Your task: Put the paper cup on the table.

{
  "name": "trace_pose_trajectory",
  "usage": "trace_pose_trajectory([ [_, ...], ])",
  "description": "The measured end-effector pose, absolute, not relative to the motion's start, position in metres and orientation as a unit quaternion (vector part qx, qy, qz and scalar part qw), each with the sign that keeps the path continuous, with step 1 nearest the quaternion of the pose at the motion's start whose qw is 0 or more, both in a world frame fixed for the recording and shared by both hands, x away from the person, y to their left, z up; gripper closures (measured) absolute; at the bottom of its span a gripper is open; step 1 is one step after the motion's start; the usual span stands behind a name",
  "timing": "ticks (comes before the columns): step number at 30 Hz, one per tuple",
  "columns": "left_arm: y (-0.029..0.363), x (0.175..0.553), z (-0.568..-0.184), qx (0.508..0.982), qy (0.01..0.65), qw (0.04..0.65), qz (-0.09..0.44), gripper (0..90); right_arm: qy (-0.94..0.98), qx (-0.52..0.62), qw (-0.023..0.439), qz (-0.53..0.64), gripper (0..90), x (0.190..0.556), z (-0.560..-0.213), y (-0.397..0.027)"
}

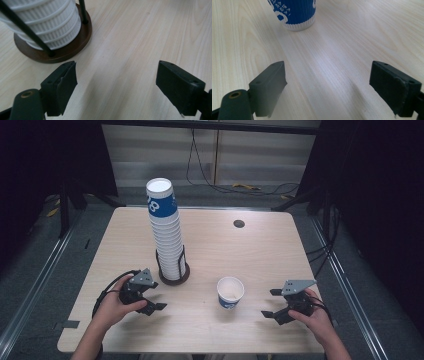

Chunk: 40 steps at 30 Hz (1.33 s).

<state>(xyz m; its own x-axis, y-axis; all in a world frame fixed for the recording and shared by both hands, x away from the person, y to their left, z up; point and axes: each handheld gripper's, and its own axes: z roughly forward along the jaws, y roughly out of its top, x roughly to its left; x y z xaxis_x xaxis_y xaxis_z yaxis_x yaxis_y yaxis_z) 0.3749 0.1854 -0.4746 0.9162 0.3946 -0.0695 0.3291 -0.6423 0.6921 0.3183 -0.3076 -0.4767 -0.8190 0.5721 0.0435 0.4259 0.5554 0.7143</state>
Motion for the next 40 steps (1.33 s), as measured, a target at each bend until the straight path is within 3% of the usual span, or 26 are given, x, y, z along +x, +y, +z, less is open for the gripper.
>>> trace_pose_trajectory([
  [22,0.220,0.381,-0.503,0.909,0.225,0.347,0.054,16.8,0.890,0.289,0.114,0.334,12.6,0.322,-0.494,-0.316],
  [40,0.227,0.378,-0.514,0.889,0.219,0.394,0.078,13.9,0.871,0.310,0.126,0.359,9.3,0.329,-0.501,-0.317],
])
